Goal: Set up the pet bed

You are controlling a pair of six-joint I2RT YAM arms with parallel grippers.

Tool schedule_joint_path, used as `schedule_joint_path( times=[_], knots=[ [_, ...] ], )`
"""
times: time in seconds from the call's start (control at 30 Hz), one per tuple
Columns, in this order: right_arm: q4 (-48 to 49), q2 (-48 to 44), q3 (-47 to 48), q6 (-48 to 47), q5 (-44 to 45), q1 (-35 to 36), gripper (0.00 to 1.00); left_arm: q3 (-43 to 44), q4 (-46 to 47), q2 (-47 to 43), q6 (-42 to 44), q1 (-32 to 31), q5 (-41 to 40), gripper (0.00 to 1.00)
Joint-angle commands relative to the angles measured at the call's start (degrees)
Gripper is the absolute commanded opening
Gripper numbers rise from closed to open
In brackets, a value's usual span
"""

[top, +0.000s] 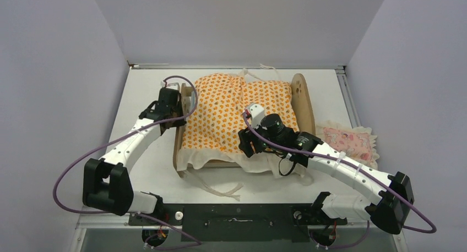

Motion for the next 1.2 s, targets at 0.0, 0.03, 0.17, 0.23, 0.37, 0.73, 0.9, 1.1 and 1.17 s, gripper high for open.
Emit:
schedule_joint_path(
  times=[0.0, 0.03, 0.17, 0.23, 0.37, 0.73, 0.9, 1.1, 1.17],
  knots=[
    [1.7, -1.2, 0.5, 1.1, 3.4, 0.4, 0.64, 4.6, 3.3, 5.3, 6.6, 7.2, 4.2, 0.00],
    [1.5, -1.2, 0.7, 0.8, 3.9, 0.4, 0.64, 6.6, 3.4, 6.6, 6.7, 7.9, 3.3, 0.00],
    [0.3, -0.5, 3.0, -0.7, 4.8, 0.3, 0.64, 15.4, 3.5, 12.8, 7.9, 10.1, -0.3, 0.00],
    [-0.7, 0.1, 4.5, -1.5, 4.8, 0.4, 0.64, 19.4, 3.4, 15.7, 9.3, 11.3, -2.0, 0.00],
    [-2.2, -0.6, 6.0, -2.1, 5.3, 0.4, 0.64, 26.0, 2.7, 20.4, 12.8, 14.0, -3.6, 0.00],
    [-15.7, -10.6, 4.5, 4.5, 15.3, 0.3, 0.64, 28.3, -1.6, 7.6, 15.1, 3.1, -5.9, 0.54],
    [-22.8, -17.1, 1.0, 14.8, 21.3, 0.2, 0.63, 25.0, -4.4, -0.4, 12.4, -11.8, -9.6, 0.64],
    [-23.5, -26.5, -6.9, 28.6, 23.8, -0.1, 0.58, 22.6, -4.8, -0.7, 5.9, -34.0, -14.1, 0.71],
    [-23.5, -28.8, -9.3, 32.9, 25.7, -0.1, 0.56, 22.6, -3.9, 1.6, 4.4, -39.4, -15.7, 0.72]
  ],
)
